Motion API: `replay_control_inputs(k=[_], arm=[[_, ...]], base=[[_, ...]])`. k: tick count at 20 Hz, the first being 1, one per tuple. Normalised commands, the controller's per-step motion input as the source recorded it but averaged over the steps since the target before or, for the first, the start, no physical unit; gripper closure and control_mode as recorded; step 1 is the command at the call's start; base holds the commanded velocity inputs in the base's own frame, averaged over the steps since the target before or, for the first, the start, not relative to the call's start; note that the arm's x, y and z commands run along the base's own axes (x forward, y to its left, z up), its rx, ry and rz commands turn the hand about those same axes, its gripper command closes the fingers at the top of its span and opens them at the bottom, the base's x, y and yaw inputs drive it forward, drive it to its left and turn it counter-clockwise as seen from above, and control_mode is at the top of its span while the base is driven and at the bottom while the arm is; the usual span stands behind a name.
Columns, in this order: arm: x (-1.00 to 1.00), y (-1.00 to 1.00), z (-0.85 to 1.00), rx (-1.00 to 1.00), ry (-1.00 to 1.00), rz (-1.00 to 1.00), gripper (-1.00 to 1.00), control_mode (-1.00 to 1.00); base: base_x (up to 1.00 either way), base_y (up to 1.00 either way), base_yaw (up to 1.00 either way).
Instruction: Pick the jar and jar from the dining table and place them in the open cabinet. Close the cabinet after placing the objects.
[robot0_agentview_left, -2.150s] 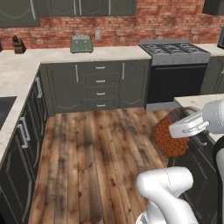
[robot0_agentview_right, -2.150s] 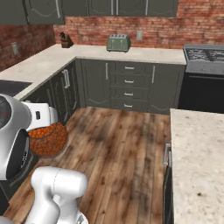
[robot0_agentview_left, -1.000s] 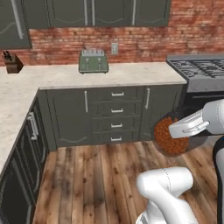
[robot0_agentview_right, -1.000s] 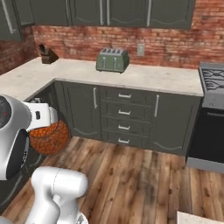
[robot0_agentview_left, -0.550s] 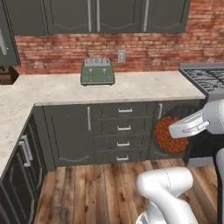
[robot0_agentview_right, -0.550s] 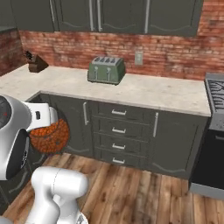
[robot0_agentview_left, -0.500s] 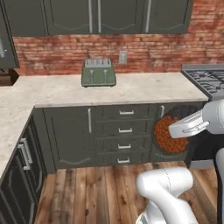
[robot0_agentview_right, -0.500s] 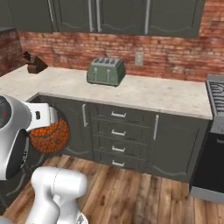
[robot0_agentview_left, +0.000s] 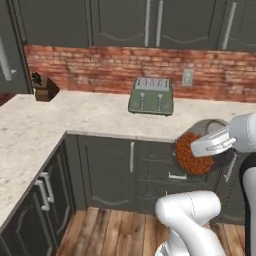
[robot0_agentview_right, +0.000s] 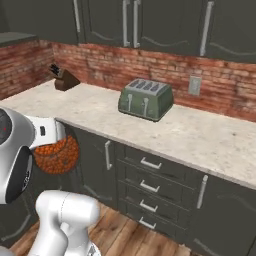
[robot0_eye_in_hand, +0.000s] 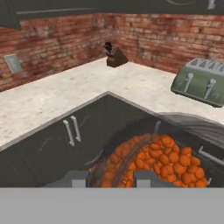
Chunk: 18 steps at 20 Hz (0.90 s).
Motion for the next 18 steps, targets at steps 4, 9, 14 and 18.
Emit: replay_control_inputs(k=[4,9,14,18], arm=[[0.0,0.0,0.0,0.0,0.0,0.0,1.0,1.0],[0.0,0.0,0.0,0.0,0.0,0.0,1.0,1.0],[0.0,0.0,0.0,0.0,0.0,0.0,1.0,1.0],[0.0,0.0,0.0,0.0,0.0,0.0,1.0,1.0]], base=[[0.76,0.0,0.51],[0.68,0.0,0.51],[0.61,0.0,0.5],[0.58,0.0,0.51]])
